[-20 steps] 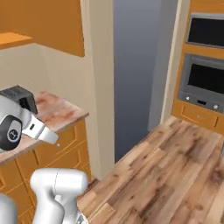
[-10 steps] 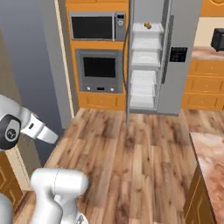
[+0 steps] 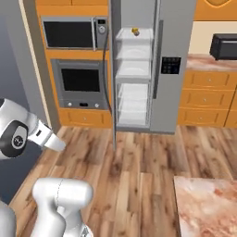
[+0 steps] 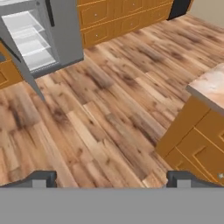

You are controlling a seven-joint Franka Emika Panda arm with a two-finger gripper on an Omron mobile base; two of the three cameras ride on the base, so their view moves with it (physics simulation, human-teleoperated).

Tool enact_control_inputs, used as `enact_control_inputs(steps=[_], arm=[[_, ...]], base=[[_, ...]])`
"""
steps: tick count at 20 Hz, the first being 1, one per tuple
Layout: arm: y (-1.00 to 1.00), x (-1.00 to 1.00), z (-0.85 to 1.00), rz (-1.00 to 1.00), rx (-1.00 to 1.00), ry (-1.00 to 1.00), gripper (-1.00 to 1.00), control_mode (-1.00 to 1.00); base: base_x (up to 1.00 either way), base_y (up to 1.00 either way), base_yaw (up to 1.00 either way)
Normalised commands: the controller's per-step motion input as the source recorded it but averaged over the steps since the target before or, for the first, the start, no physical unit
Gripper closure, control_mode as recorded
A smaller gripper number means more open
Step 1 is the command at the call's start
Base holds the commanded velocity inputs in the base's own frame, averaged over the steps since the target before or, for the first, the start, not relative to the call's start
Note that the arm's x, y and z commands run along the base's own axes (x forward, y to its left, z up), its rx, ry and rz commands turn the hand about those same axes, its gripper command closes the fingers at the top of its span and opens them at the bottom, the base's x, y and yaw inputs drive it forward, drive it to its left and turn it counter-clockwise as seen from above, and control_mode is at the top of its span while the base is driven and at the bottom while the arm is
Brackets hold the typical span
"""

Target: Pick the egg and butter from the fridge and place them by the bowl for mixing.

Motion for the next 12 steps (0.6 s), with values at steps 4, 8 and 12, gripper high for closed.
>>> enact_control_inputs(steps=[4, 8, 12], arm=[[0.0, 0.0, 0.0, 0.0, 0.0, 0.0, -1.0, 1.0], [0.0, 0.0, 0.0, 0.0, 0.0, 0.0, -1.0, 1.0], [0.0, 0.0, 0.0, 0.0, 0.0, 0.0, -1.0, 1.0]], base=[[1.0, -0.38, 0.0], [1.0, -0.36, 0.0], [1.0, -0.39, -0.04]])
